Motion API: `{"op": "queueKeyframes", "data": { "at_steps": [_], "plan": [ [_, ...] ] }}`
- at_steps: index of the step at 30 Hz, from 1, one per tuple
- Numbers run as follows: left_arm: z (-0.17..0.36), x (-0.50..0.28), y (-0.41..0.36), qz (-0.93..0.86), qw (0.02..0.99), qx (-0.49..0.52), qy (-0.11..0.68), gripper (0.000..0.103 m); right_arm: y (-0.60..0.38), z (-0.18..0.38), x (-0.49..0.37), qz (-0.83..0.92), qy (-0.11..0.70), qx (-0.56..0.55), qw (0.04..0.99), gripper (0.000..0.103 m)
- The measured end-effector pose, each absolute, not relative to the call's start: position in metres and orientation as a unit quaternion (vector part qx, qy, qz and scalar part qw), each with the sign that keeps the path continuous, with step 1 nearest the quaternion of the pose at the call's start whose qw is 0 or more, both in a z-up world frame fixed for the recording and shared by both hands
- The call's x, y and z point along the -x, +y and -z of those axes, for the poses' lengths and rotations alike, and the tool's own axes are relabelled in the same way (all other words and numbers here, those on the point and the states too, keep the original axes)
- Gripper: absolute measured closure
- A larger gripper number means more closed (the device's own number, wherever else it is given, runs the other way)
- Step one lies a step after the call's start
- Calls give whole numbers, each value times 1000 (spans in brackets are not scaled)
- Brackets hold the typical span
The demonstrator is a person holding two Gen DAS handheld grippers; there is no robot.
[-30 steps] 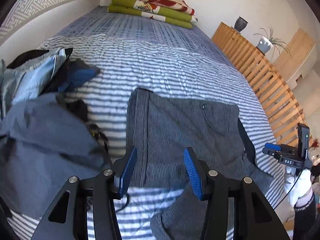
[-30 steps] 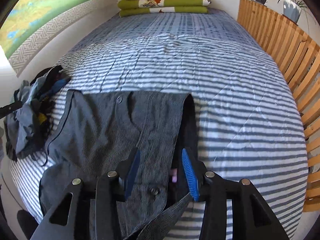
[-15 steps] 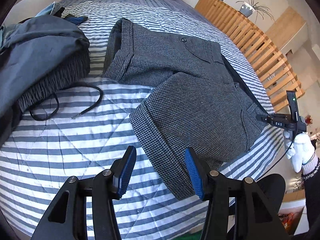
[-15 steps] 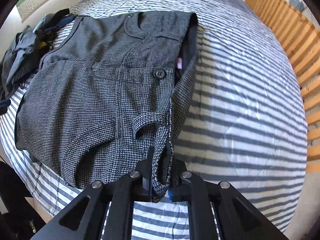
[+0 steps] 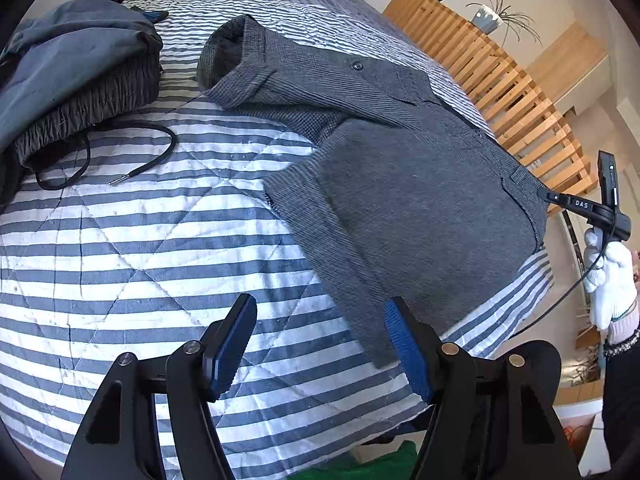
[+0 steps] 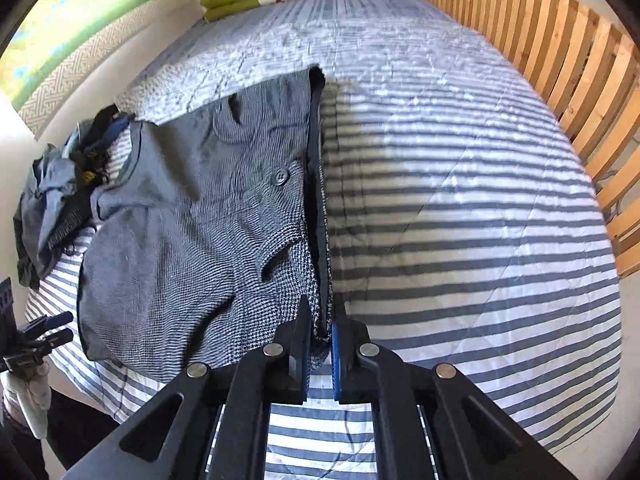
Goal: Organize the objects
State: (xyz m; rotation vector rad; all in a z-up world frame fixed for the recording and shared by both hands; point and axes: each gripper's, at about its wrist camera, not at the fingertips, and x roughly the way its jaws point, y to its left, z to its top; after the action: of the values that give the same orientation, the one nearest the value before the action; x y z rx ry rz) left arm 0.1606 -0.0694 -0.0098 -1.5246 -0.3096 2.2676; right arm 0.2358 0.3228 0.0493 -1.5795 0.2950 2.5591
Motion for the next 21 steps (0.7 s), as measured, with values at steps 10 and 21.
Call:
{"op": "queueKeyframes", "data": {
  "at_steps": [10,21],
  "plan": [
    [38,-136,-23,-806,186,557,-76,33,345,1,-234,-803,36,575,154,95],
    [55,-96,-25,-782,194,575,-142,69,361,1,-240,-801,56,580,134,83]
  ]
}}
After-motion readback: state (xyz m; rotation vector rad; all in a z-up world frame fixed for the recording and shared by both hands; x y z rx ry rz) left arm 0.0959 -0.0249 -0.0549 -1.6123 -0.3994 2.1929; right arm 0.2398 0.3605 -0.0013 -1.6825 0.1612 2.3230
